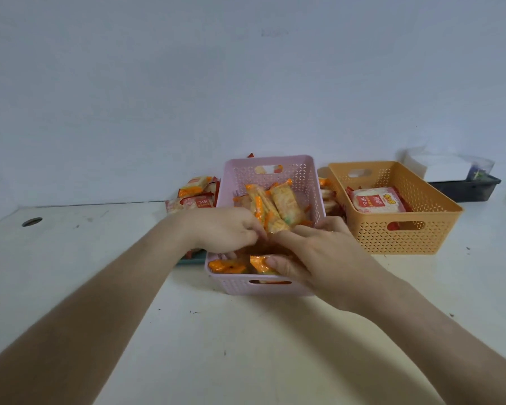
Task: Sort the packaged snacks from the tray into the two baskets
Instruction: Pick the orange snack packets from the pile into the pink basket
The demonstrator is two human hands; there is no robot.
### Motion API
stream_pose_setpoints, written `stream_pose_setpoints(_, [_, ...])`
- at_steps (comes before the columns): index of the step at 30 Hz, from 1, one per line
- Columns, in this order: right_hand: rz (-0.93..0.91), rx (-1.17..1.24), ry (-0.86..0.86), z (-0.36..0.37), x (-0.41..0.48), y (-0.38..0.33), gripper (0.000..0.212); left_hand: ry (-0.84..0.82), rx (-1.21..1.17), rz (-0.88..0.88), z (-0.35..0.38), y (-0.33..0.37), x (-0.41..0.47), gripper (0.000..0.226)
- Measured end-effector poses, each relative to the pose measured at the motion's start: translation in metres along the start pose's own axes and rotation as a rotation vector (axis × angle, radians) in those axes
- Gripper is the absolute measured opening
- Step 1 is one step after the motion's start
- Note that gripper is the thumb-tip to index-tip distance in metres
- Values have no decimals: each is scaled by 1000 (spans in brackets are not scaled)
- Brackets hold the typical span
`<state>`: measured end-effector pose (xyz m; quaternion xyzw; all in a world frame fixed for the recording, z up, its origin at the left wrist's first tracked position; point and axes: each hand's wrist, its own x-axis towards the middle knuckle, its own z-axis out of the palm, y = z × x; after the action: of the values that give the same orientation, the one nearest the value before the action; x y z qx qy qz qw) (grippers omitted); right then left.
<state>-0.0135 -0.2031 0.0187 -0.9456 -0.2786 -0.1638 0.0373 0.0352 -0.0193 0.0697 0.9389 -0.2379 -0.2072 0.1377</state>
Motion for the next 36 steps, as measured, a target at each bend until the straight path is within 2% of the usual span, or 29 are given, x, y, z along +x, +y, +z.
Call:
stream_pose_setpoints(3, [-49,48,-23,4,2,-3,60,2,345,12,2,7,13,35])
stream_pose_setpoints(6, [-40,23,39,5,2,-5,68,58,477,17,9,4,25,30])
stream_pose_setpoints(8, [-39,27,59,6,1,-6,65,87,525,22,13,0,31,28])
stream_pose_setpoints(11, [-22,64,54,7,1,-6,57,101,540,44,16,-2,35,33])
stream_pose_setpoints(14, [-9,58,51,9,3,-5,67,152,573,45,17,-5,37,17])
stream_pose_setpoints(17, [-6,10,9,10,5,-3,76,274,534,22,8,-3,27,7])
stream_pose_setpoints(21, [-9,-1,-22,7,4,-2,80,439,422,33,1,-6,5,29])
stream_pose_setpoints(23, [-18,35,10,9,5,0,72,468,385,64,7,-8,-5,38])
stream_pose_setpoints(27, [13,278,202,14,7,7,49,512,379,138,17,-18,-18,40])
stream_pose_setpoints(31, [29,273,221,15,7,7,46,472,354,65,17,-32,-29,19])
stream_pose_setpoints(36, [31,213,133,12,14,13,38,537,450,17,27,-30,-28,54])
